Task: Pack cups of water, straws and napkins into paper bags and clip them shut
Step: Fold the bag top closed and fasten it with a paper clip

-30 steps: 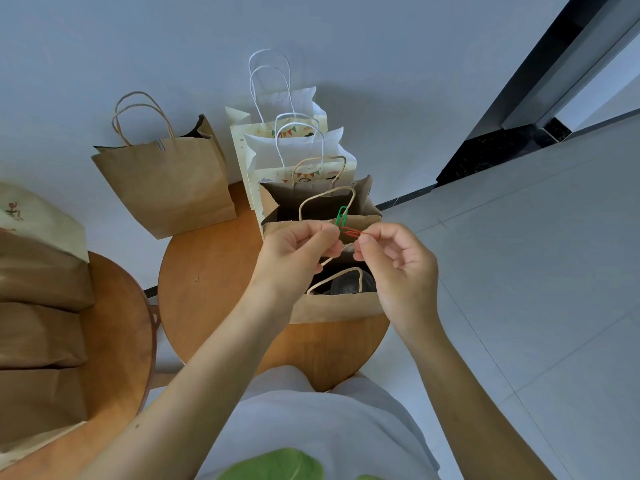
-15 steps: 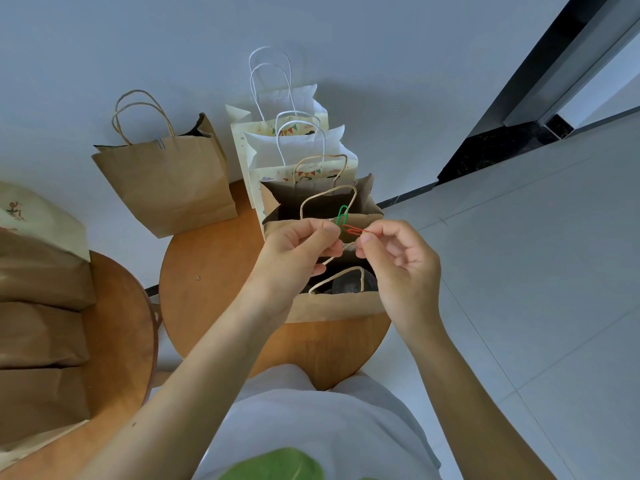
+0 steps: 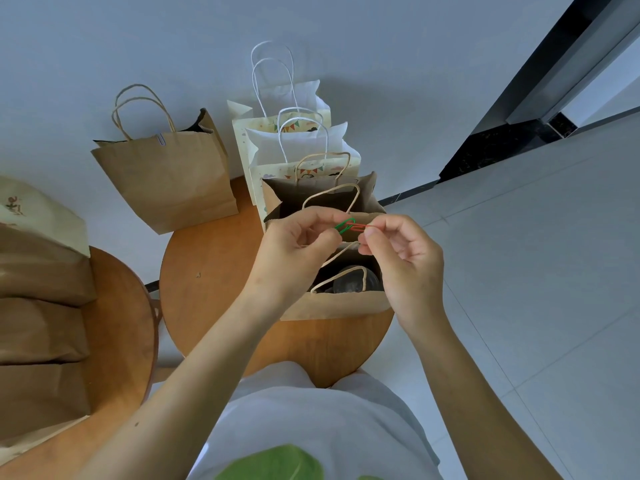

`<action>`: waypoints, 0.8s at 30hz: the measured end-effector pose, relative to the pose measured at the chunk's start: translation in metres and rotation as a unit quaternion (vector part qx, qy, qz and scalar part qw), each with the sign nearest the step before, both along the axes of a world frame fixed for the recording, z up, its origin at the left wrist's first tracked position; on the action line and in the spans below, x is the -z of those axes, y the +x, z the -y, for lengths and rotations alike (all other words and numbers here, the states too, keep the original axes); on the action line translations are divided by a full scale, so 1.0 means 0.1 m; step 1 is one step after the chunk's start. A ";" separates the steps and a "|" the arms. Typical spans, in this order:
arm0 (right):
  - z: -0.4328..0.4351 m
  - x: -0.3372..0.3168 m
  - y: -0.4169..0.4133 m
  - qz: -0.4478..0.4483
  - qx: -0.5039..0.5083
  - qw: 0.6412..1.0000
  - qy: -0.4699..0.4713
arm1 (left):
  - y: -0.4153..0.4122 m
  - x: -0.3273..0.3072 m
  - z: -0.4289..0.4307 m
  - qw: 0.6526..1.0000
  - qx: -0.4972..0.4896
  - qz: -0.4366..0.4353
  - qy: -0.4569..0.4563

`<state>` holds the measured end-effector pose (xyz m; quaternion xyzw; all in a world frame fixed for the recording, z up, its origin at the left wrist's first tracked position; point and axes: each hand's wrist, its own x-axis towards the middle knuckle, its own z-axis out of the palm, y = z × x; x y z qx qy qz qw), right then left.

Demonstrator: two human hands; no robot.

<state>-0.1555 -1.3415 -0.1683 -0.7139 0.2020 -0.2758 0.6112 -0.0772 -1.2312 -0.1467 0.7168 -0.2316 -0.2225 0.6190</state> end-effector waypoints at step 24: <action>0.08 -0.04 -0.01 0.003 0.008 1.000 -0.013 | -0.04 0.01 0.09 0.996 0.005 0.079 -0.050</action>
